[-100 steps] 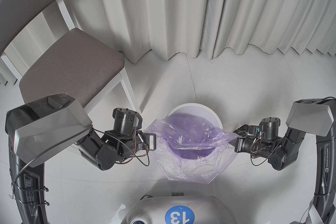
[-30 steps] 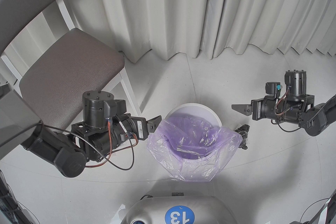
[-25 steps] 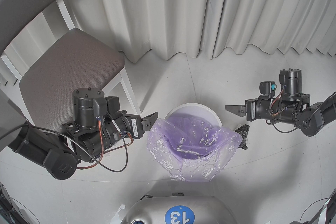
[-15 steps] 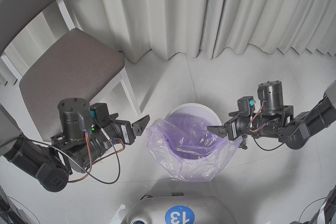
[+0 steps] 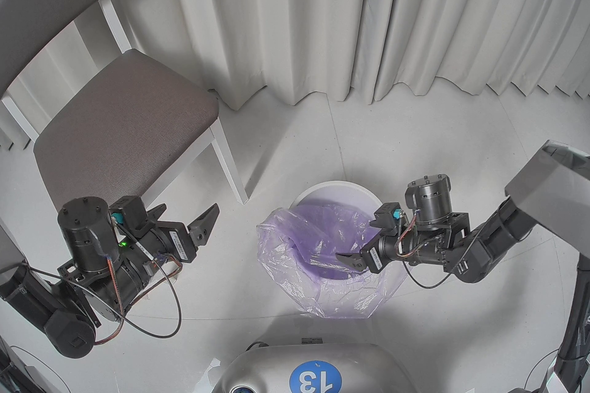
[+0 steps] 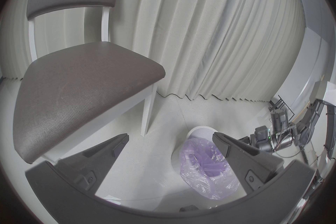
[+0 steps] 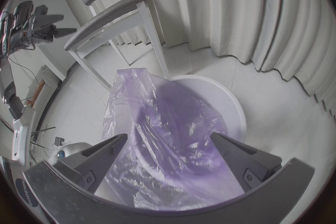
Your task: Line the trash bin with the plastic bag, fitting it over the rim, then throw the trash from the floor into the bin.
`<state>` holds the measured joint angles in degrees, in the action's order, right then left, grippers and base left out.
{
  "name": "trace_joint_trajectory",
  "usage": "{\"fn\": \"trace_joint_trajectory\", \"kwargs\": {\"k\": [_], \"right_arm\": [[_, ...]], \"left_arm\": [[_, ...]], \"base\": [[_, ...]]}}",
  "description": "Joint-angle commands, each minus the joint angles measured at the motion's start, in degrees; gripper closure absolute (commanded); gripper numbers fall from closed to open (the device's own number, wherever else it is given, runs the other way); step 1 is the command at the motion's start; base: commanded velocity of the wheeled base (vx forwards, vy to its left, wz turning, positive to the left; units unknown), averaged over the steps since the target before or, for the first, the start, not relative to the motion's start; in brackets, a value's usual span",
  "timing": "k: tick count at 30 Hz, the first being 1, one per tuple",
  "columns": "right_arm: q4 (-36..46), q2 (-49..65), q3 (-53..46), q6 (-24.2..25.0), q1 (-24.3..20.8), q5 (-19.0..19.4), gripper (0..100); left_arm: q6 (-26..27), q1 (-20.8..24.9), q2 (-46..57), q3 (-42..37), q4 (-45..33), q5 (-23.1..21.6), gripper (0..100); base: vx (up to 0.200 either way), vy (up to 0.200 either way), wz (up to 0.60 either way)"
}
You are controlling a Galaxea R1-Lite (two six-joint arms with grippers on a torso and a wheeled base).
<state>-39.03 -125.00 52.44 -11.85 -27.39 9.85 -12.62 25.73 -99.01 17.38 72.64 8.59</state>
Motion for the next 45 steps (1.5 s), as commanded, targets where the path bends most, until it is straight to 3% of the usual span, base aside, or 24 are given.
{"fn": "trace_joint_trajectory", "kwargs": {"k": [1,5,27,28,45], "right_arm": [[-4.5,-8.0,1.8,0.3,-1.6,-0.1,0],[-8.6,-11.2,1.7,0.3,-2.0,-0.4,0],[-9.7,-17.2,4.1,-2.1,-0.8,-0.9,0],[-9.7,-17.1,4.0,-2.1,-0.7,-0.9,100],[-14.1,-12.0,-2.8,-1.8,2.1,-0.9,100]], "left_arm": [[0.0,-0.5,1.0,-0.9,0.3,0.5,0],[0.1,-0.4,1.5,-2.1,1.4,0.5,0],[0.5,0.9,2.6,-2.8,1.4,1.0,0],[0.6,1.0,2.6,-2.4,1.4,1.0,0],[3.7,3.4,2.7,-0.9,0.9,1.0,0]], "base": [[0.0,0.0,0.0],[0.0,0.0,0.0],[0.0,0.0,0.0],[0.0,0.0,0.0],[0.0,0.0,0.0]]}}
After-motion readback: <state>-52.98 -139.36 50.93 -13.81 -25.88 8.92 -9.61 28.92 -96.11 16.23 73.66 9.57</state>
